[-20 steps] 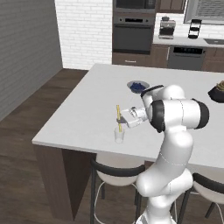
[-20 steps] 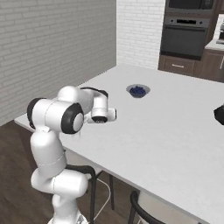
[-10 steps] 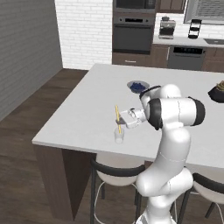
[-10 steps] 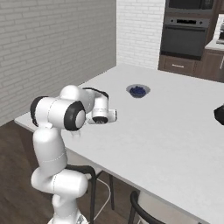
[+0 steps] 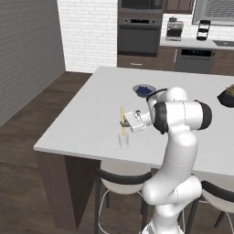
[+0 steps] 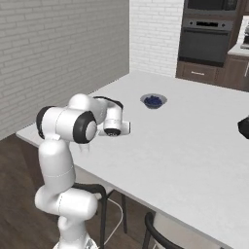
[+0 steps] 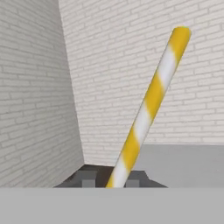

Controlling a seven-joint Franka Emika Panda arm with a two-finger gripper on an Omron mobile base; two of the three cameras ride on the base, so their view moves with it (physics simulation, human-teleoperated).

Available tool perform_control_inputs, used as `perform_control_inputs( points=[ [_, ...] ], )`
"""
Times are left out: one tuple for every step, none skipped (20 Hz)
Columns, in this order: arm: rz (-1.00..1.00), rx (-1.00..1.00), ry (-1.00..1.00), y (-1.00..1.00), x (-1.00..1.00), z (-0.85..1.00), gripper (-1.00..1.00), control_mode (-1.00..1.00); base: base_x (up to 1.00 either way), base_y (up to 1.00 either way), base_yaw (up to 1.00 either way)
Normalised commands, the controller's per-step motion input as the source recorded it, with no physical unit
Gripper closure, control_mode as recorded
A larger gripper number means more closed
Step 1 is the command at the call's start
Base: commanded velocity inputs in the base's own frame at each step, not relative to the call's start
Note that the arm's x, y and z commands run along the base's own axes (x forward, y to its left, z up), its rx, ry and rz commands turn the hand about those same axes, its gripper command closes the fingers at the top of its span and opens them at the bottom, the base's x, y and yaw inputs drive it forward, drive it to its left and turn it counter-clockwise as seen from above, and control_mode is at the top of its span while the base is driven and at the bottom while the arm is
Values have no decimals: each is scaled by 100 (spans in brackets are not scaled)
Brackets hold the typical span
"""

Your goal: Take a straw from the drawer in front and place it inside the glass cup on the dining counter.

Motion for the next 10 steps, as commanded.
perform_control_inputs(
  points=[
    [1,6,-2,0,0,16,100,-100,0,0,0],
    [2,5,-1,-2,0,15,100,-100,0,0,0],
    [2,5,0,-6,0,16,100,-100,0,0,0],
    [3,3,0,-10,0,15,100,-100,0,0,0],
    [3,2,0,-12,0,18,100,-100,0,0,0],
    [3,2,0,-18,0,18,100,-100,0,0,0],
    [3,1,0,-17,0,16,100,-100,0,0,0],
    [3,0,0,-16,0,14,100,-100,0,0,0],
    [3,0,0,-13,0,11,100,-100,0,0,0],
    [1,0,0,-15,0,6,100,-100,0,0,0]
  ],
)
